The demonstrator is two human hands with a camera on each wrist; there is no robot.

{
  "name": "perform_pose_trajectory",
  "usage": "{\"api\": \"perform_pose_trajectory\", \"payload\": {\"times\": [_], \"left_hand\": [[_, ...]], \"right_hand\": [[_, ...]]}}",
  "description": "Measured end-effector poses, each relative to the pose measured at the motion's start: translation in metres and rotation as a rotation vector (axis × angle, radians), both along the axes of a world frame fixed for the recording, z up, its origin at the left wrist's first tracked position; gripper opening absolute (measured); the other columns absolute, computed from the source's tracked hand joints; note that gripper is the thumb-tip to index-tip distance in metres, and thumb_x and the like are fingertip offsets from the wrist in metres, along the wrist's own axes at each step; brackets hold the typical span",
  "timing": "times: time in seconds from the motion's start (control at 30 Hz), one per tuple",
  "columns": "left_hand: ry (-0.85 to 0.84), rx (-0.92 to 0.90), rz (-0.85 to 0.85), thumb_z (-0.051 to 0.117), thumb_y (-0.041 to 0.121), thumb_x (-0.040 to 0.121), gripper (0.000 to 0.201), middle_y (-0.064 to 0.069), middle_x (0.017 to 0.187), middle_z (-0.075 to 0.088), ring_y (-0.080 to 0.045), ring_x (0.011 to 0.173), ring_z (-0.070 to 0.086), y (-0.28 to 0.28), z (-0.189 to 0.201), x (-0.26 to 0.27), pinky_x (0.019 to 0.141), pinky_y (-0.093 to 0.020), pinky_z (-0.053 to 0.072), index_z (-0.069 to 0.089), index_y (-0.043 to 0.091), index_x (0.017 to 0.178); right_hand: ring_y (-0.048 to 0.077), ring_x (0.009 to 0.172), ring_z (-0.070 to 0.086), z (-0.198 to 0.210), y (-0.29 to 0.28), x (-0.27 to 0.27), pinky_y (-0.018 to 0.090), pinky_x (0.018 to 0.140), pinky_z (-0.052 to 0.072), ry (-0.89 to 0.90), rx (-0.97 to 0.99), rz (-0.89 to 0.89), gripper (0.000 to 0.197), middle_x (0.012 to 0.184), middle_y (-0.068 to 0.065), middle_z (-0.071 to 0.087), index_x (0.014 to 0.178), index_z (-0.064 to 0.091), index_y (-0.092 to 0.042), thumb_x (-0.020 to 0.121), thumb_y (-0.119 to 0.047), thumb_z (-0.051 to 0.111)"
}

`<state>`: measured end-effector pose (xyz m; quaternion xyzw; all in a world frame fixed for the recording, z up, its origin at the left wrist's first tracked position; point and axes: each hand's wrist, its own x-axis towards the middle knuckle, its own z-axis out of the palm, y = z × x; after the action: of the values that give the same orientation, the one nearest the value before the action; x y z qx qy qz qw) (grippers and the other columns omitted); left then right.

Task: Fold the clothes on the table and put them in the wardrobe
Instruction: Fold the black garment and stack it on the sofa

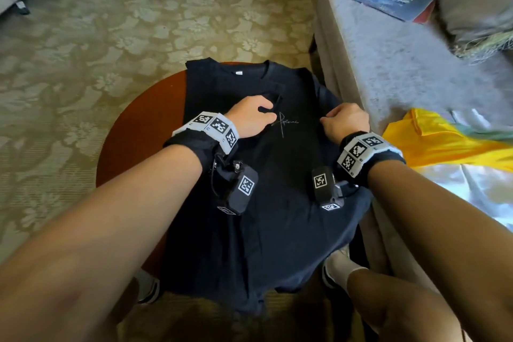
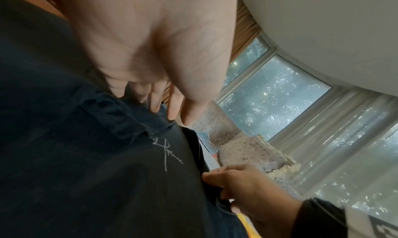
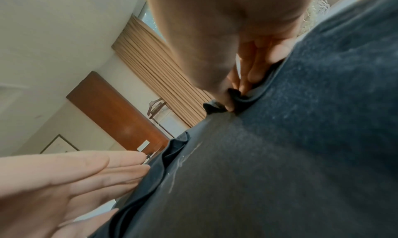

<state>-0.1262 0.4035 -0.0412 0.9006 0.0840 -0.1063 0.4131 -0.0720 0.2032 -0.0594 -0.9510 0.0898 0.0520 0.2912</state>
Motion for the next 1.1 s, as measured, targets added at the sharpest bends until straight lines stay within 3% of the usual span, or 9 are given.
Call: {"api": "perform_pose_trajectory", "payload": {"times": [0.17, 0.27, 0.43, 0.5, 0.67, 0.77, 0.93, 1.03, 1.1], "left_hand": [[-0.058, -0.029, 0.021, 0.062, 0.022, 0.092, 0.036, -0.005, 0.132, 0.056, -0.017, 0.126, 0.049, -0.005, 0.002, 0.008, 0.099, -0.024, 0.038, 0.06, 0.011, 0.126], [-0.049, -0.062, 0.04, 0.076, 0.03, 0.081, 0.049, -0.002, 0.123, 0.057, -0.015, 0.117, 0.054, -0.014, 0.009, 0.013, 0.1, -0.03, 0.044, 0.059, 0.014, 0.124], [0.11, -0.456, 0.04, 0.085, 0.026, 0.071, 0.072, 0.001, 0.116, 0.065, -0.012, 0.106, 0.063, -0.022, 0.023, 0.015, 0.082, -0.027, 0.048, 0.048, 0.015, 0.132], [0.085, -0.623, 0.096, 0.083, 0.021, 0.074, 0.072, -0.001, 0.12, 0.066, -0.016, 0.108, 0.064, -0.017, 0.028, 0.014, 0.077, -0.031, 0.054, 0.046, 0.012, 0.135], [-0.058, -0.673, 0.19, 0.067, 0.009, 0.089, 0.031, -0.013, 0.109, 0.07, -0.023, 0.099, 0.069, 0.0, 0.046, 0.018, 0.071, -0.028, 0.058, 0.063, 0.004, 0.119], [-0.073, -0.628, 0.207, 0.062, 0.011, 0.093, 0.026, -0.019, 0.111, 0.068, -0.028, 0.102, 0.068, 0.012, 0.051, 0.026, 0.077, -0.031, 0.059, 0.063, 0.0, 0.117], [-0.065, -0.592, 0.405, 0.05, 0.018, 0.101, 0.016, -0.012, 0.106, 0.068, -0.026, 0.095, 0.068, 0.043, 0.046, 0.041, 0.066, -0.035, 0.059, 0.062, 0.01, 0.105], [0.022, -0.472, 0.476, 0.054, 0.017, 0.098, 0.023, -0.012, 0.112, 0.066, -0.028, 0.1, 0.066, 0.064, 0.034, 0.049, 0.064, -0.039, 0.059, 0.059, 0.005, 0.117], [0.096, -0.396, 0.511, 0.06, 0.013, 0.094, 0.014, -0.007, 0.104, 0.066, -0.028, 0.103, 0.065, 0.072, 0.024, 0.053, 0.064, -0.039, 0.061, 0.057, 0.003, 0.105]], "right_hand": [[0.025, 0.101, 0.064, 0.009, 0.003, 0.006, 0.029, 0.085, 0.049, -0.05, 0.212, -0.068, 0.014, 0.1, 0.007, 0.068, 0.096, 0.069, -0.014, 0.09, -0.025, 0.061], [0.021, 0.076, 0.072, 0.022, 0.017, 0.007, 0.034, 0.074, 0.06, -0.041, 0.5, -0.082, 0.009, 0.091, 0.009, 0.071, 0.094, 0.063, -0.011, 0.092, -0.019, 0.06], [0.017, 0.058, 0.068, 0.061, 0.046, 0.001, 0.026, 0.051, 0.054, 0.088, 0.876, 0.057, 0.013, 0.076, 0.011, 0.064, 0.085, 0.053, -0.009, 0.098, -0.007, 0.056], [0.018, 0.059, 0.068, 0.072, 0.054, 0.001, 0.026, 0.051, 0.054, 0.126, 0.935, 0.102, 0.014, 0.076, 0.012, 0.064, 0.084, 0.054, -0.009, 0.096, -0.003, 0.058], [0.011, 0.059, 0.068, 0.078, 0.069, 0.005, 0.021, 0.059, 0.057, 0.212, 1.071, 0.149, 0.011, 0.075, 0.009, 0.07, 0.087, 0.06, -0.011, 0.095, -0.003, 0.061], [0.011, 0.071, 0.071, 0.08, 0.076, 0.01, 0.021, 0.067, 0.059, 0.231, 1.159, 0.173, 0.01, 0.087, 0.008, 0.073, 0.095, 0.066, -0.009, 0.096, -0.002, 0.059], [0.024, 0.091, 0.071, 0.079, 0.085, 0.019, 0.025, 0.078, 0.06, 0.236, 1.297, 0.128, 0.014, 0.107, 0.018, 0.068, 0.108, 0.058, 0.0, 0.097, 0.003, 0.05], [0.023, 0.088, 0.069, 0.061, 0.077, 0.026, 0.025, 0.076, 0.059, 0.194, 1.188, 0.053, 0.019, 0.101, 0.015, 0.066, 0.114, 0.058, 0.0, 0.098, 0.003, 0.048], [0.019, 0.081, 0.067, 0.041, 0.068, 0.031, 0.022, 0.069, 0.057, 0.179, 1.03, 0.006, 0.02, 0.091, 0.01, 0.066, 0.111, 0.062, -0.003, 0.097, 0.003, 0.049]]}}
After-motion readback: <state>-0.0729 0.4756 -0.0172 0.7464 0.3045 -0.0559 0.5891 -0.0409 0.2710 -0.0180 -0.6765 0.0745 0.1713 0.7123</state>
